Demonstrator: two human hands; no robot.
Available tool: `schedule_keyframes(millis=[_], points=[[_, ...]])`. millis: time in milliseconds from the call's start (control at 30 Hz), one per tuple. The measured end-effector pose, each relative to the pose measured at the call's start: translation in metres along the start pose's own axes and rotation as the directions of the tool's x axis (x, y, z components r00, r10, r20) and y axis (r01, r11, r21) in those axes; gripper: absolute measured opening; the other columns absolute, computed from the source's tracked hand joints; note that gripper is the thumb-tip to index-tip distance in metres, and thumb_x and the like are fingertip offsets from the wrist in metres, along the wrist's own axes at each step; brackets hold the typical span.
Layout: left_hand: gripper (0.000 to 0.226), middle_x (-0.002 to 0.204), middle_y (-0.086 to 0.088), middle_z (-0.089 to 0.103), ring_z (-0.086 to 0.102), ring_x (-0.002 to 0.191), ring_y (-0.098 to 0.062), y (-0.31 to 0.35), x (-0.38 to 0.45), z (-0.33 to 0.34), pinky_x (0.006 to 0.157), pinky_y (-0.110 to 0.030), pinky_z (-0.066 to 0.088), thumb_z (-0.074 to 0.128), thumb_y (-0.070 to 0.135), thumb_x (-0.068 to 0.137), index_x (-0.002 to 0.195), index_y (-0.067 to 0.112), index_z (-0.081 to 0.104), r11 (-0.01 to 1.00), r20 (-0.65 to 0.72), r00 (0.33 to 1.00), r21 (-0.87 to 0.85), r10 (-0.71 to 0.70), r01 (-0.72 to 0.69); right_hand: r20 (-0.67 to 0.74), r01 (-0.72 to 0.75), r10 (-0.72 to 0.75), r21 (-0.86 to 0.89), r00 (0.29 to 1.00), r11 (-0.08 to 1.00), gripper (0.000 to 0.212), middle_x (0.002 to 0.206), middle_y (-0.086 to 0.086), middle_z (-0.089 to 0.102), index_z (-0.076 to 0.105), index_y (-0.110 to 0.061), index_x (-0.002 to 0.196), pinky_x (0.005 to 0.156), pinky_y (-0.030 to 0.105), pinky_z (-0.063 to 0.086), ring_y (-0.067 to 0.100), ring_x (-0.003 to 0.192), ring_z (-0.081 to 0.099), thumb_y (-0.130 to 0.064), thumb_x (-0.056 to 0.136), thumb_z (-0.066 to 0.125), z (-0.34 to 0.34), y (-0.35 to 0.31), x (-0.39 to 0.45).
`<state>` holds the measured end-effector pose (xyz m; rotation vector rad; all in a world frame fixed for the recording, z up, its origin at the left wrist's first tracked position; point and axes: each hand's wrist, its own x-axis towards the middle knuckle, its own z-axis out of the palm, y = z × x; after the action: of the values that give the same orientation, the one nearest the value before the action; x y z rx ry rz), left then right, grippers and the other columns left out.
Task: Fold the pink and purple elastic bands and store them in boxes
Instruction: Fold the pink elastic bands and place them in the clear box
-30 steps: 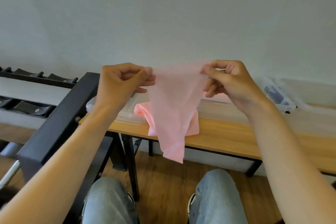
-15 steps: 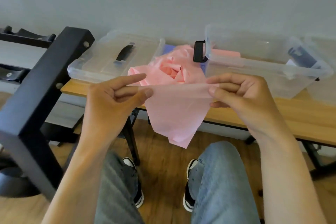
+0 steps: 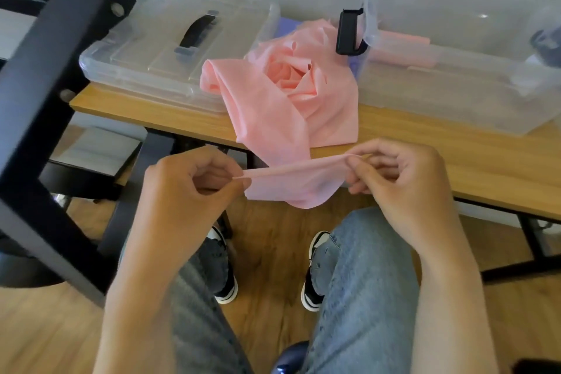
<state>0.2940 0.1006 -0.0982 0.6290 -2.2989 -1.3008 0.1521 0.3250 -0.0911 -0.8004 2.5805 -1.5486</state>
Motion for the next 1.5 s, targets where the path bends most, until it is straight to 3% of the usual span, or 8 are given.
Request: schedule_keyframes(millis=[200,400,567,700,867,1267,1400,1500], points=[[0.011,0.071,-0.002,0.077,0.077,0.066,-0.020,-0.011,-0.014,0.010,0.070,-0.043,0.065,0.078,0.017,0.084,0.093,0.012,0.072,0.968,0.136,0.983,-0.202,-0.124,0.150,0.044,-0.045,0.042,0.070,0.998,0.997,0.014,0.063,0.001,0.071,0.074,-0.020,0.095,0.061,0.024,0.057,0.017,0.055,0.069,-0.011,0.100,0.065,0.005,0.009,-0.018],[0.013,0.079,-0.005,0.079,0.077,0.069,-0.021,-0.016,-0.022,0.015,0.066,-0.028,0.064,0.079,0.008,0.077,0.089,0.007,0.074,0.914,0.074,0.992,-0.388,-0.100,0.121,0.075,-0.148,0.130,0.350,0.989,0.925,0.015,0.081,0.006,0.080,0.075,-0.007,0.097,0.070,0.026,0.062,0.022,0.079,0.079,0.003,0.097,0.064,0.007,0.012,-0.029],[0.016,0.081,-0.008,0.079,0.078,0.074,-0.024,-0.016,-0.023,0.012,0.069,-0.030,0.065,0.081,0.015,0.072,0.086,0.008,0.078,0.869,0.061,0.987,-0.469,-0.146,0.158,0.051,-0.178,0.174,0.454,0.983,0.873,0.019,0.086,0.009,0.080,0.075,-0.004,0.096,0.073,0.030,0.064,0.027,0.084,0.080,-0.020,0.093,0.065,0.006,0.011,-0.032],[0.015,0.080,-0.004,0.079,0.078,0.072,-0.024,-0.017,-0.027,0.015,0.070,-0.033,0.065,0.083,0.012,0.074,0.087,0.011,0.076,0.913,-0.014,0.996,-0.400,-0.093,0.080,0.023,-0.139,0.140,0.371,0.990,0.918,0.010,0.085,0.003,0.081,0.076,-0.007,0.098,0.072,0.027,0.063,0.022,0.081,0.079,-0.012,0.091,0.071,0.008,0.013,-0.033],[0.040,0.090,0.009,0.080,0.078,0.079,-0.012,-0.015,-0.028,0.013,0.074,-0.021,0.062,0.082,0.011,0.074,0.111,0.022,0.074,0.947,-0.003,0.998,-0.317,-0.062,0.058,0.020,-0.198,0.199,0.246,0.980,0.949,0.042,0.095,-0.011,0.081,0.070,-0.021,0.128,0.081,0.025,0.062,0.012,0.085,0.078,-0.016,0.088,0.078,0.006,0.016,-0.035],[0.017,0.087,0.012,0.078,0.076,0.077,-0.005,-0.018,-0.030,0.010,0.075,-0.028,0.063,0.080,0.017,0.081,0.098,0.021,0.080,0.997,-0.024,0.997,-0.010,0.072,-0.072,0.126,-0.231,0.220,0.087,0.967,0.969,0.015,0.078,-0.005,0.079,0.077,-0.022,0.092,0.074,0.034,0.064,0.012,0.073,0.078,-0.007,0.091,0.076,0.012,0.022,-0.039],[0.016,0.075,0.014,0.077,0.075,0.069,-0.006,-0.018,-0.032,0.011,0.070,-0.028,0.063,0.078,0.023,0.082,0.097,0.020,0.077,0.998,0.017,1.000,-0.067,-0.012,0.013,0.189,-0.207,0.189,0.080,0.964,0.975,0.015,0.068,0.001,0.076,0.071,-0.021,0.094,0.066,0.033,0.061,0.016,0.061,0.075,-0.007,0.096,0.069,0.010,0.019,-0.041],[0.017,0.077,0.008,0.078,0.077,0.070,-0.011,-0.017,-0.033,0.010,0.069,-0.031,0.064,0.076,0.023,0.082,0.098,0.016,0.075,0.986,0.032,0.999,-0.163,-0.016,0.021,0.182,-0.227,0.190,0.212,0.965,0.951,0.013,0.070,0.005,0.077,0.070,-0.013,0.096,0.067,0.032,0.063,0.021,0.067,0.077,-0.001,0.097,0.066,0.009,0.017,-0.042]])
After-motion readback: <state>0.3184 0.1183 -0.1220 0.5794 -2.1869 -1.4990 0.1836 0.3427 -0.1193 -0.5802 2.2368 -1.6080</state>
